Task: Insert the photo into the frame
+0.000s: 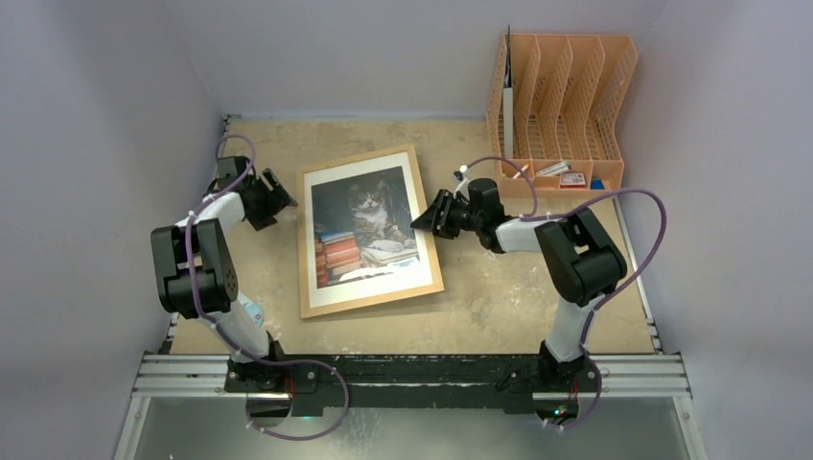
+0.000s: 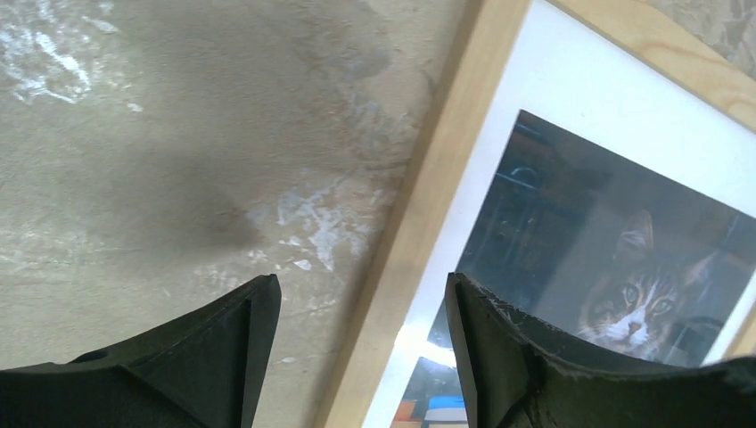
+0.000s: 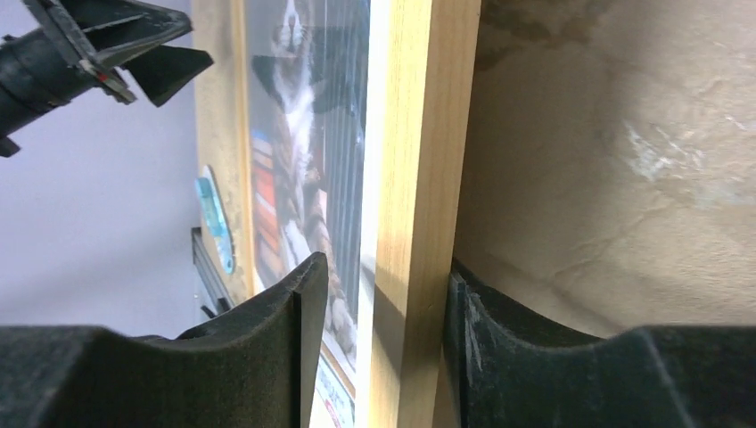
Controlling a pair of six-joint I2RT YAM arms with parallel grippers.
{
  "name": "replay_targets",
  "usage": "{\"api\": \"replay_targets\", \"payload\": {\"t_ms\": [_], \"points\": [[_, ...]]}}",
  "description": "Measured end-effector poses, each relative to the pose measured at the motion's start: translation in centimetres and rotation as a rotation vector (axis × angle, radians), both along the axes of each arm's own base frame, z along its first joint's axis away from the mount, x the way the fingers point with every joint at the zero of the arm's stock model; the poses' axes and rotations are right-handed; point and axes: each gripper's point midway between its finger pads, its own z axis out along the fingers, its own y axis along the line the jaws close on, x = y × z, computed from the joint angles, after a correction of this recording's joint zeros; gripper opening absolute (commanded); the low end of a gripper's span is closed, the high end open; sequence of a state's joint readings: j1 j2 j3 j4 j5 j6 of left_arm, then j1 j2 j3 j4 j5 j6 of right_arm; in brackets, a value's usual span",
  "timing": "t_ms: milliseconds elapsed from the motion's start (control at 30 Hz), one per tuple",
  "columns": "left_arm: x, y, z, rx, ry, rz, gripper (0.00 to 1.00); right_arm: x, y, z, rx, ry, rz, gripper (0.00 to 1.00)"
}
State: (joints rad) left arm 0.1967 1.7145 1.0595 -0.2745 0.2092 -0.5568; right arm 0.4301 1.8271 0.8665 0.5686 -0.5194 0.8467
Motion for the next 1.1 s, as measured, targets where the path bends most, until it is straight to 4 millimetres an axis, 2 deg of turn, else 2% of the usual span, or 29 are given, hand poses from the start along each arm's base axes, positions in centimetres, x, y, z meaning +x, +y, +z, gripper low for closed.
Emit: {"api": "replay_targets", "payload": {"t_ms": [67,233,333,433,567,800,900,1000,1100], "points": [[-0.3,0.4,-0.5,-0.021,0.011,0.015,0.71,-0.1,-0.3,-1.1,-0.018,0.006,0.003,0.57],[-1.0,0.8,-2.4,-0.101,0.048,0.046,0.71,0.2,-0.8,-2.1,-0.062,-0.006,-0.001,0.67],[-0.7,0.7,-2.2,-0.148,0.036,0.052,0.71,1.2,-1.8,-3.0,-0.156,0.011,-0.057,0.72],[0.1,-0.3,-2.2,-0.218,0.02,0.033,0.71,2.9,-2.9,-2.7,-0.244,-0.002,-0.125,0.73],[1.1,-1.7,-1.9,-0.316,-0.005,0.0,0.71,5.1,-4.3,-0.3,-0.318,-0.071,-0.211,0.73],[1.4,-3.5,-1.5,-0.43,-0.012,-0.051,0.7,5.2,-5.5,4.5,-0.333,-0.15,-0.27,0.73],[1.1,-3.1,-1.7,-0.391,0.021,-0.044,0.7,4.8,-6.4,7.3,-0.332,-0.185,-0.305,0.73],[0.1,-1.8,-1.6,-0.265,0.072,0.0,0.7,4.1,-7.7,10.7,-0.335,-0.228,-0.358,0.72],[-1.3,-0.4,0.3,-0.15,0.082,0.034,0.71,2.9,-9.5,13.4,-0.35,-0.255,-0.421,0.74]]}}
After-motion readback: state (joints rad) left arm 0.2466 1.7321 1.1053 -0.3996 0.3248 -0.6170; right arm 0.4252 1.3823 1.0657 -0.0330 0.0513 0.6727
